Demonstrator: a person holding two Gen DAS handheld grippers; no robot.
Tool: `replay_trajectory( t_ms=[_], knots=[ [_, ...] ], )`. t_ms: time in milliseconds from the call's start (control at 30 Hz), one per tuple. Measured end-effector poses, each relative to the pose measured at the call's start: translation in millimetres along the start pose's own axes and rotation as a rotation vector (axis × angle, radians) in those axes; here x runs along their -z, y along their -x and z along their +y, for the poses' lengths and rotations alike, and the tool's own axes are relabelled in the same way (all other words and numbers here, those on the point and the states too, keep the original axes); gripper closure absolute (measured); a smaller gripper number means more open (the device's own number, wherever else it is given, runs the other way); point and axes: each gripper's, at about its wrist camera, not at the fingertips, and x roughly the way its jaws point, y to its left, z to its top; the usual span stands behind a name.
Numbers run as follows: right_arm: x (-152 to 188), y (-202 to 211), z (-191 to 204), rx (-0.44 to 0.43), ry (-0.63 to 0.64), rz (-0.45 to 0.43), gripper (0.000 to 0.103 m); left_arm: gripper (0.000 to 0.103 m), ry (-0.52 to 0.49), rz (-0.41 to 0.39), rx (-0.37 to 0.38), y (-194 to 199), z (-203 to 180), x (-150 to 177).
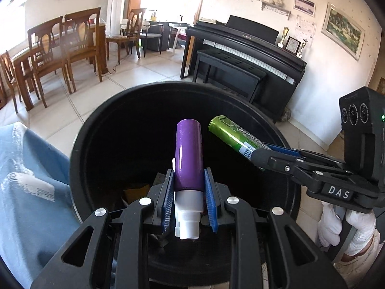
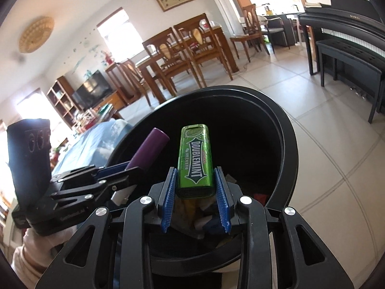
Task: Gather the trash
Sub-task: 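Carry the tube in the left tool while the right tool carries the gum pack to the bin, then open the left tool over the bin while the right tool releases the gum pack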
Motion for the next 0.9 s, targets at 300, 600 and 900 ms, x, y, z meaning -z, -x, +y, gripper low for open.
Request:
replay_trajectory(
  t_ms=[300, 600, 900],
  knots=[
    [-7.4, -5.1, 10.8, 0.011, 0.009, -0.006, 0.071, 0.078, -0.005, 0.018, -0.004, -10.6, -5.8, -1.1],
    [-15.7, -9.2, 17.5, 0.019, 0.012, -0.006, 0.071, 0.078, -0.009, 0.025, -0.006, -13.8, -5.7, 0.3],
    [-14.5, -13.2, 17.2, 0.026, 0.014, 0.0, 0.071, 0.076, -0.02, 0.025, -0.006, -11.8, -8.8, 3.8]
  ],
)
